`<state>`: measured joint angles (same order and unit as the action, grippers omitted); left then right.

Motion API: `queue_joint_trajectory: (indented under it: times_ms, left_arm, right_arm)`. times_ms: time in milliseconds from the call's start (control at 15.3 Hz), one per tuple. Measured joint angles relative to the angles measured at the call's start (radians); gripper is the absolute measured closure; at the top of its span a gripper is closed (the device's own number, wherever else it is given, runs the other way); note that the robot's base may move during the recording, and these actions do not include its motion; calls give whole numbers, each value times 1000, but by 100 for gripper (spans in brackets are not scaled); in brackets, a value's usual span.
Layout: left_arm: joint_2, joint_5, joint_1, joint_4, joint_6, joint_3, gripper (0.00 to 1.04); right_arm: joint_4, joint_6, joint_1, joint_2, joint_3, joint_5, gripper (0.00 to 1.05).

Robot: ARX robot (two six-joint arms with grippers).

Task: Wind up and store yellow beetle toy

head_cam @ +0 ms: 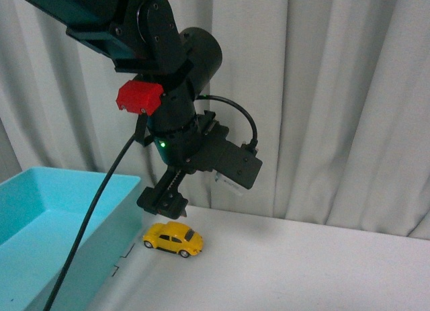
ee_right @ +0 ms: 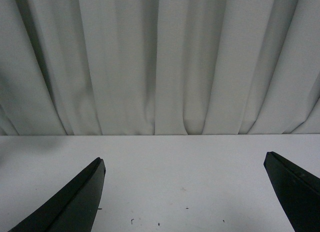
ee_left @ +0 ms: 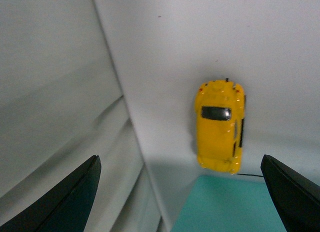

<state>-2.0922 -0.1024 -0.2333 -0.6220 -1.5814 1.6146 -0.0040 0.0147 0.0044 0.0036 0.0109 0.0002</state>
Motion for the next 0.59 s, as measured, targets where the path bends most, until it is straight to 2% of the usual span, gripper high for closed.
queue_joint_trajectory:
  times_ms: [262,589]
  left_arm:
    - [-81,-94,20,17,222,-3,7]
    - [-166,-99,47,56,311,-8,7]
  right_arm:
    - [0,0,0,0,0,0,7]
    - [0,0,0,0,0,0,7]
